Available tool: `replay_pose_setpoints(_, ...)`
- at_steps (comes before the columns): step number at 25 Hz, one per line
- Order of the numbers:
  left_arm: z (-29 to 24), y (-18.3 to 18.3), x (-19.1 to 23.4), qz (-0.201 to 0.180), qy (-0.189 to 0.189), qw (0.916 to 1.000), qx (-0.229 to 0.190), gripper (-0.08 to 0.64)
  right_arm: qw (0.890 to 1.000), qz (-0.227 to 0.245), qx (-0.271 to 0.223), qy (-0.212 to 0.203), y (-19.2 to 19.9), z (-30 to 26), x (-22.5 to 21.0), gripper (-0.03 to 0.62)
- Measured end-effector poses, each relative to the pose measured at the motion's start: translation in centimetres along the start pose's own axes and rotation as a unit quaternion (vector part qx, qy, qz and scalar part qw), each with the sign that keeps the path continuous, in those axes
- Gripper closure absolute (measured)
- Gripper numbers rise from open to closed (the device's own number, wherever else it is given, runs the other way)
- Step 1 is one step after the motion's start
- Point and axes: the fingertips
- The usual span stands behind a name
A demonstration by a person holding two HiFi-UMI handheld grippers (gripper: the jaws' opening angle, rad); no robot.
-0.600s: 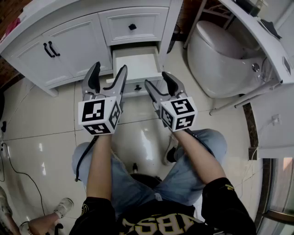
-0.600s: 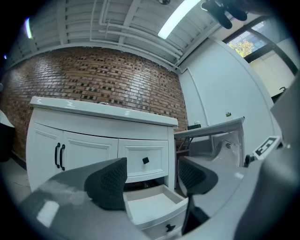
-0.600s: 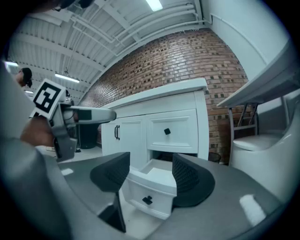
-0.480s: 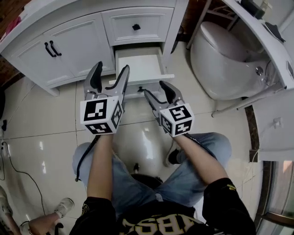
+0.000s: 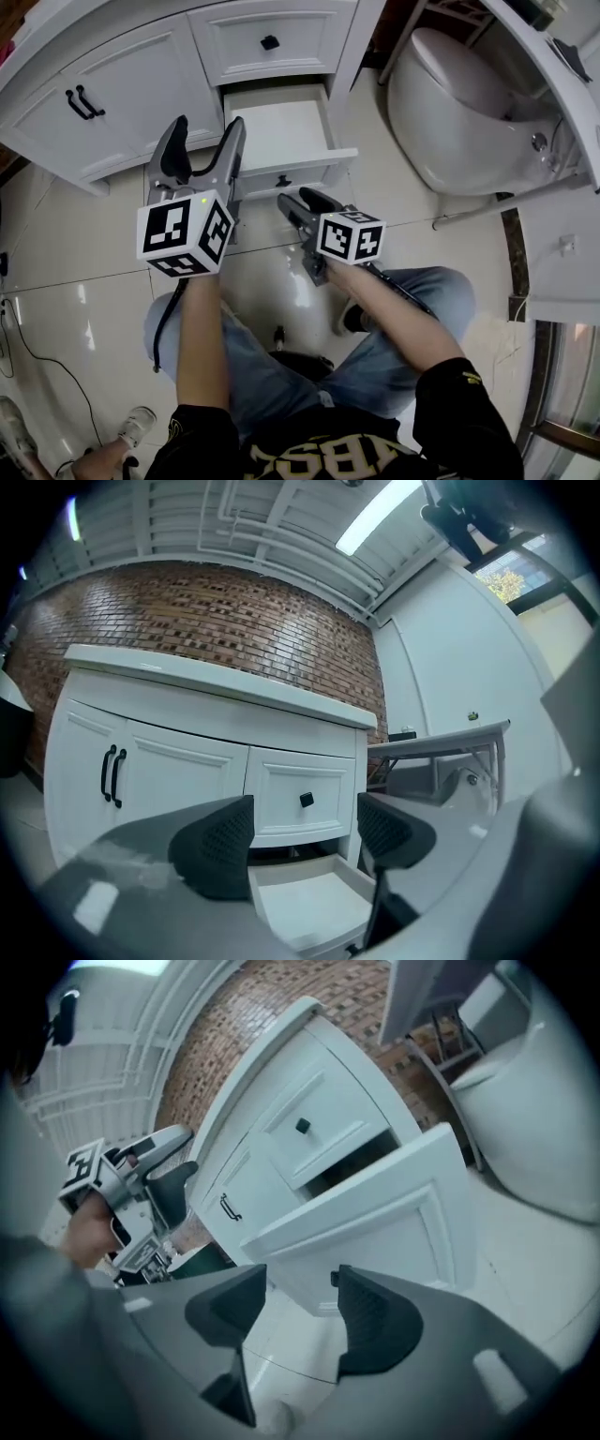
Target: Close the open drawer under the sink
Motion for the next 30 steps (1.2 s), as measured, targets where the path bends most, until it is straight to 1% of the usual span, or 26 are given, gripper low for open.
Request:
replay_pose_setpoints(3, -0.7, 0.2, 0.2, 0.008, 0.003, 1.0000, 0.002, 0.212, 0.997, -0.075, 0.006, -0.006, 0.8, -0.8, -0.9, 0.353)
replay_pose_setpoints(5, -1.3, 0.4, 0.3, 0.011, 0.003, 0.9999, 0.004, 0.212, 0.994, -0.108, 0.008, -0.006, 1.3, -1.4, -1.5, 0.359)
replay_pose_setpoints(10, -2.6, 1.8, 0.7, 0.012, -0.002, 0.9995, 0.030, 0.212, 0.991, -0.134, 0.016, -0.002, 1.7, -2.7, -3.1, 0.379)
replay_pose_setpoints(13, -3.1, 2.2, 1.0, 0.014, -0.005, 0.9993, 0.036, 0.212, 0.989, -0.150, 0.016, 0.002, 1.5, -3.1, -3.6, 0.390)
replay_pose_setpoints(17, -4.0, 2.2, 1.6, 0.021, -0.011, 0.9991, 0.034, 0.212, 0.988, -0.154, 0.029, 0.015, 1.4, -4.2, -4.9, 0.421)
replay_pose_setpoints(20, -4.7, 2.5, 1.8, 0.019, -0.013, 0.9991, 0.035, 0.212, 0.986, -0.162, 0.040, 0.005, 1.6, -5.2, -5.3, 0.431)
replay_pose_setpoints(21, -4.9, 2.7, 2.1, 0.015, -0.014, 0.9990, 0.039, 0.213, 0.987, -0.156, 0.048, -0.001, 1.7, -5.7, -5.3, 0.444)
replay_pose_setpoints(24, -5.4, 3.4, 3.7, -0.002, -0.025, 0.9983, 0.053, 0.212, 0.990, -0.119, 0.079, -0.008, 1.5, -7.0, -5.3, 0.445)
replay_pose_setpoints(26, -5.6, 3.6, 5.2, -0.012, -0.037, 0.9975, 0.059, 0.212, 0.990, -0.116, 0.079, -0.010, 0.6, -8.0, -5.9, 0.445)
replay_pose_setpoints(30, -6.1, 3.9, 8.4, -0.023, -0.060, 0.9955, 0.070, 0.213, 0.991, -0.121, 0.058, -0.007, -1.9, -10.6, -7.5, 0.446)
Point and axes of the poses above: the fingertips, and each gripper's own axes: z backward along the fingers, x to its left, y out of its underside, and after that the axes turned 7 degrees about z, right-handed
